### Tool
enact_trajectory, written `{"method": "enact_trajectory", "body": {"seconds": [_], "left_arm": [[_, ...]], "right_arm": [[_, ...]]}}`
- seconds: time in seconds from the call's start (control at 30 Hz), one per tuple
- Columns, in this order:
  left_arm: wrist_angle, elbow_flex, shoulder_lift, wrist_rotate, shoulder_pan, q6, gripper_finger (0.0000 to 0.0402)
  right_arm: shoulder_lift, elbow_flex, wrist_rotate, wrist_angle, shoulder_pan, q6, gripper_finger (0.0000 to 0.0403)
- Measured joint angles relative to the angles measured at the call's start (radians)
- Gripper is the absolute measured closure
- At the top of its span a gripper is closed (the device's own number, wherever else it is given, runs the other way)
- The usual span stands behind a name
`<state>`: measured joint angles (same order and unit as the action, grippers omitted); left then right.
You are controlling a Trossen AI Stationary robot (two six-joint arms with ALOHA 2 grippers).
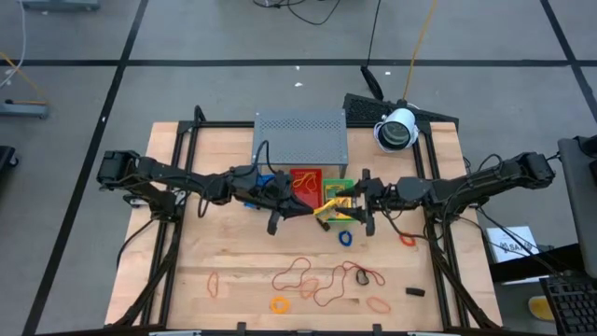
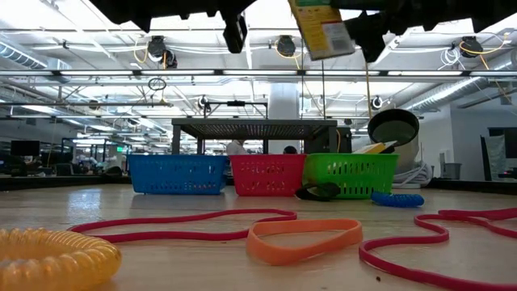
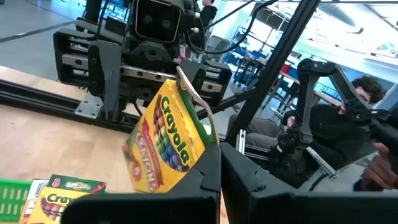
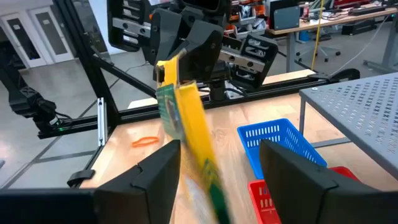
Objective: Pick & Place Office Desk Supplies
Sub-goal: Put the crayon pack into the green bin
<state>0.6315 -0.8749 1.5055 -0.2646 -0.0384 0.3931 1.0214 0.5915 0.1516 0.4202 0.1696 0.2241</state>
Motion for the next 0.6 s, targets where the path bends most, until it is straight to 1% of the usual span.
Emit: {"method": "enact_trajectory", "body": {"seconds": [0.07, 0.17, 0.3, 0.37, 0.43, 0.47, 0.5, 0.6], "left_arm": [[0.0, 0.0, 0.0, 0.0, 0.007, 0.0, 0.0401], [0.001, 0.0, 0.0, 0.0, 0.023, 0.001, 0.0401], [0.001, 0.0, 0.0, 0.001, 0.038, 0.002, 0.0401], [0.001, 0.0, 0.0, 0.001, 0.04, 0.004, 0.0401], [0.002, 0.0, 0.0, 0.001, 0.04, 0.01, 0.0401], [0.002, 0.0, 0.0, 0.003, 0.04, 0.01, 0.0401], [0.001, 0.0, 0.0, 0.003, 0.04, 0.01, 0.0401], [0.001, 0.0, 0.0, 0.014, 0.041, 0.013, 0.04]], "right_arm": [[0.0, 0.0, -0.01, 0.0, 0.0, 0.0, 0.0203], [0.0, 0.0, -0.052, 0.004, 0.0, 0.0, 0.0217], [0.002, 0.0, -0.05, 0.008, 0.0, 0.022, 0.025], [0.008, 0.0, -0.042, 0.011, 0.0, 0.072, 0.0278], [0.013, 0.0, -0.023, 0.01, 0.0, 0.106, 0.0326], [0.013, 0.0, -0.024, 0.008, -0.002, 0.104, 0.0357], [0.013, 0.0, -0.025, 0.008, -0.005, 0.092, 0.0377], [0.013, 0.0, -0.003, 0.004, -0.006, 0.097, 0.0382]]}}
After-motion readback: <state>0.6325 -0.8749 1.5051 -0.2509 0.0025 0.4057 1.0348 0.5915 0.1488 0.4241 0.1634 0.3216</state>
